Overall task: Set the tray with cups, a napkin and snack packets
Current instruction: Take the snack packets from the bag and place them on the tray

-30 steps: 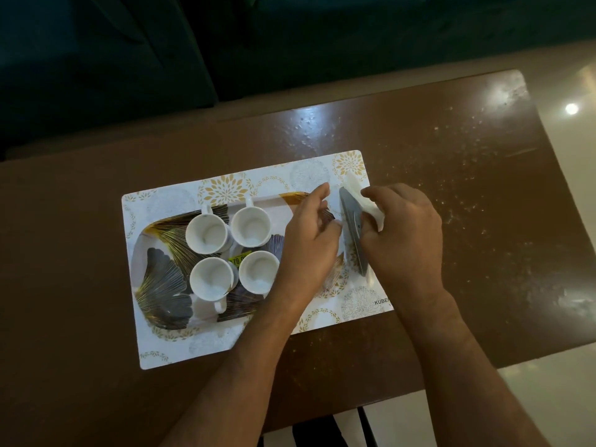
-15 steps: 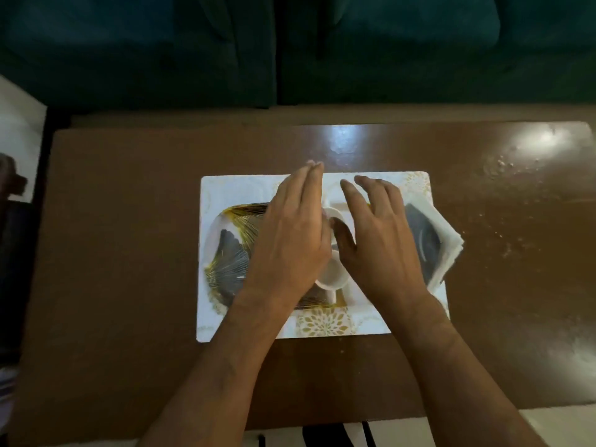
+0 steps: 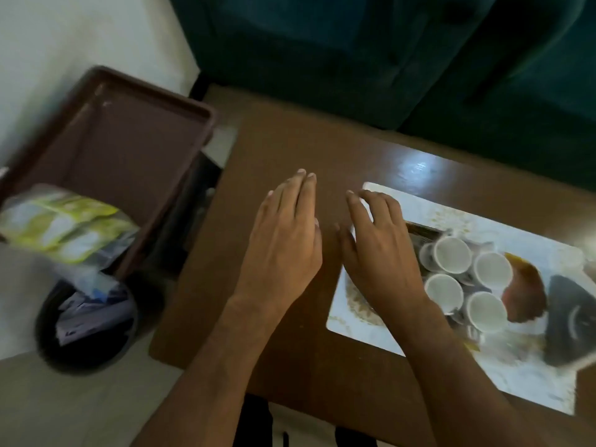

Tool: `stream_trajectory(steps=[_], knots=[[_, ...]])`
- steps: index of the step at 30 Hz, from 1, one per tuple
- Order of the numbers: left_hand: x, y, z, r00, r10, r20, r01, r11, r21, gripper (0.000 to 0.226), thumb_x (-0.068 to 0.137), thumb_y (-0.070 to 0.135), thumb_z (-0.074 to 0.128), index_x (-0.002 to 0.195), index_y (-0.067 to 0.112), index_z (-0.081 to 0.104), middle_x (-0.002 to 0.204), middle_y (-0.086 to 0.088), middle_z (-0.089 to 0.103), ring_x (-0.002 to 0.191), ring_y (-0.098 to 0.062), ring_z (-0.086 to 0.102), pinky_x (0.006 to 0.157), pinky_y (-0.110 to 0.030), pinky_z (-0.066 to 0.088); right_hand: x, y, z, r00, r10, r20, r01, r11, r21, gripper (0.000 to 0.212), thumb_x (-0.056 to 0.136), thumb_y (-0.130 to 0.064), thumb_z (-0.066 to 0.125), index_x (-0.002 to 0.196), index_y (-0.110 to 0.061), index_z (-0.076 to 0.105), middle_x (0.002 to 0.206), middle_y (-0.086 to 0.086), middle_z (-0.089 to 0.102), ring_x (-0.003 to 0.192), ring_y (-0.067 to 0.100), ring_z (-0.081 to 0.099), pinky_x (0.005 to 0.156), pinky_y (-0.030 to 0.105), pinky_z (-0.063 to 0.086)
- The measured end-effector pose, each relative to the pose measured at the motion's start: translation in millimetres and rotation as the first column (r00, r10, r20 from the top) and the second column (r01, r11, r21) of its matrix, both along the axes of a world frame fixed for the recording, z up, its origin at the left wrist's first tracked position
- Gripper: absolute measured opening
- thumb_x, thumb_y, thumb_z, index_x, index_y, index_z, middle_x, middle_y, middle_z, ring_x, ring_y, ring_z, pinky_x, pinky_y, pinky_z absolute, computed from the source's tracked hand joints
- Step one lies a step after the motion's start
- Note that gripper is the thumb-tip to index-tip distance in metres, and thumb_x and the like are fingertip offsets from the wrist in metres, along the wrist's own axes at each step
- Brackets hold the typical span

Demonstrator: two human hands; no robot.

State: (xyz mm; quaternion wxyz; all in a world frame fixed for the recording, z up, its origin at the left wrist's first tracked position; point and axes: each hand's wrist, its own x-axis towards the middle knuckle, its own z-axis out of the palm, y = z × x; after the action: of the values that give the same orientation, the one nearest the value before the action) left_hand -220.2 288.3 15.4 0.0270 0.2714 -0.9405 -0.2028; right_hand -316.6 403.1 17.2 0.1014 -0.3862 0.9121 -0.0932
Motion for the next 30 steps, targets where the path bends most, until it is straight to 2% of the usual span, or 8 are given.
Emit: stream_trajectory(steps=[5, 10, 17, 20, 23, 27, 28, 30], knots=[[86, -84, -4, 0.986, 0.162, 0.029, -0.161, 0.986, -0.053, 0.060, 0.108, 0.026, 0.041, 0.163, 0.010, 0.026, 0.169, -0.010, 0.034, 0.156, -0.023, 0.033, 0.129, -0.039, 0.026, 71, -99, 8, 0.983, 0.157, 0.098, -0.158, 0.987, -0.006, 0.060, 0.105, -0.039, 0.037, 0.155, -0.005, 0.043, 0.156, 0.017, 0.047, 0.148, 0.033, 0.037, 0.123, 0.047, 0.035], [164, -151, -10, 0.949, 0.314, 0.022, -0.314, 0.949, -0.024, 0.059, 0.105, 0.018, 0.047, 0.161, 0.004, 0.033, 0.166, -0.014, 0.039, 0.153, -0.027, 0.038, 0.123, -0.047, 0.037, 139, -180, 3, 0.952, 0.284, 0.118, -0.279, 0.959, -0.056, 0.048, 0.109, -0.030, 0.047, 0.148, -0.002, 0.050, 0.149, 0.020, 0.053, 0.143, 0.035, 0.044, 0.120, 0.052, 0.040], [236, -205, -17, 0.859, 0.511, -0.016, -0.511, 0.859, 0.023, 0.059, 0.103, 0.022, 0.036, 0.158, -0.001, 0.036, 0.164, -0.017, 0.040, 0.154, -0.031, 0.036, 0.124, -0.049, 0.035, 202, -264, -21, 0.889, 0.425, 0.172, -0.414, 0.905, -0.094, 0.053, 0.107, -0.032, 0.057, 0.152, -0.006, 0.048, 0.147, 0.015, 0.052, 0.139, 0.032, 0.045, 0.117, 0.041, 0.041], [251, -208, -27, 0.695, 0.713, -0.095, -0.703, 0.701, 0.124, 0.060, 0.099, 0.007, 0.056, 0.156, 0.000, 0.039, 0.162, -0.017, 0.038, 0.153, -0.032, 0.034, 0.125, -0.046, 0.034, 219, -290, -34, 0.869, 0.421, 0.261, -0.394, 0.906, -0.153, 0.054, 0.104, -0.033, 0.062, 0.151, -0.008, 0.051, 0.147, 0.013, 0.055, 0.138, 0.031, 0.047, 0.115, 0.038, 0.039], [260, -209, -37, 0.491, 0.867, -0.084, -0.806, 0.489, 0.333, 0.063, 0.098, 0.009, 0.063, 0.156, 0.001, 0.037, 0.160, -0.017, 0.037, 0.149, -0.030, 0.034, 0.119, -0.035, 0.035, 232, -311, -44, 0.825, 0.422, 0.377, -0.376, 0.906, -0.193, 0.062, 0.101, -0.039, 0.066, 0.153, -0.009, 0.048, 0.146, 0.011, 0.055, 0.138, 0.027, 0.047, 0.115, 0.038, 0.039], [262, -212, -46, 0.321, 0.945, -0.065, -0.772, 0.301, 0.560, 0.061, 0.102, 0.019, 0.065, 0.155, 0.004, 0.038, 0.154, -0.010, 0.039, 0.129, -0.013, 0.047, 0.093, 0.003, 0.035, 242, -327, -56, 0.790, 0.381, 0.481, -0.346, 0.924, -0.164, 0.065, 0.099, -0.041, 0.068, 0.153, -0.013, 0.048, 0.142, 0.011, 0.055, 0.132, 0.028, 0.052, 0.112, 0.041, 0.043], [261, -213, -48, 0.282, 0.957, -0.071, -0.752, 0.267, 0.603, 0.062, 0.102, 0.021, 0.066, 0.156, 0.006, 0.039, 0.152, -0.009, 0.039, 0.124, -0.008, 0.048, 0.089, 0.005, 0.037, 243, -328, -59, 0.796, 0.361, 0.486, -0.335, 0.931, -0.143, 0.063, 0.099, -0.042, 0.066, 0.153, -0.015, 0.049, 0.141, 0.009, 0.055, 0.130, 0.028, 0.053, 0.109, 0.040, 0.044], [258, -218, -52, 0.195, 0.978, -0.079, -0.672, 0.192, 0.716, 0.061, 0.100, 0.023, 0.069, 0.154, 0.012, 0.043, 0.149, -0.007, 0.044, 0.124, -0.011, 0.056, 0.095, -0.007, 0.049, 242, -327, -63, 0.808, 0.323, 0.493, -0.301, 0.945, -0.126, 0.060, 0.100, -0.045, 0.064, 0.152, -0.018, 0.050, 0.139, 0.007, 0.056, 0.126, 0.025, 0.055, 0.105, 0.039, 0.047]])
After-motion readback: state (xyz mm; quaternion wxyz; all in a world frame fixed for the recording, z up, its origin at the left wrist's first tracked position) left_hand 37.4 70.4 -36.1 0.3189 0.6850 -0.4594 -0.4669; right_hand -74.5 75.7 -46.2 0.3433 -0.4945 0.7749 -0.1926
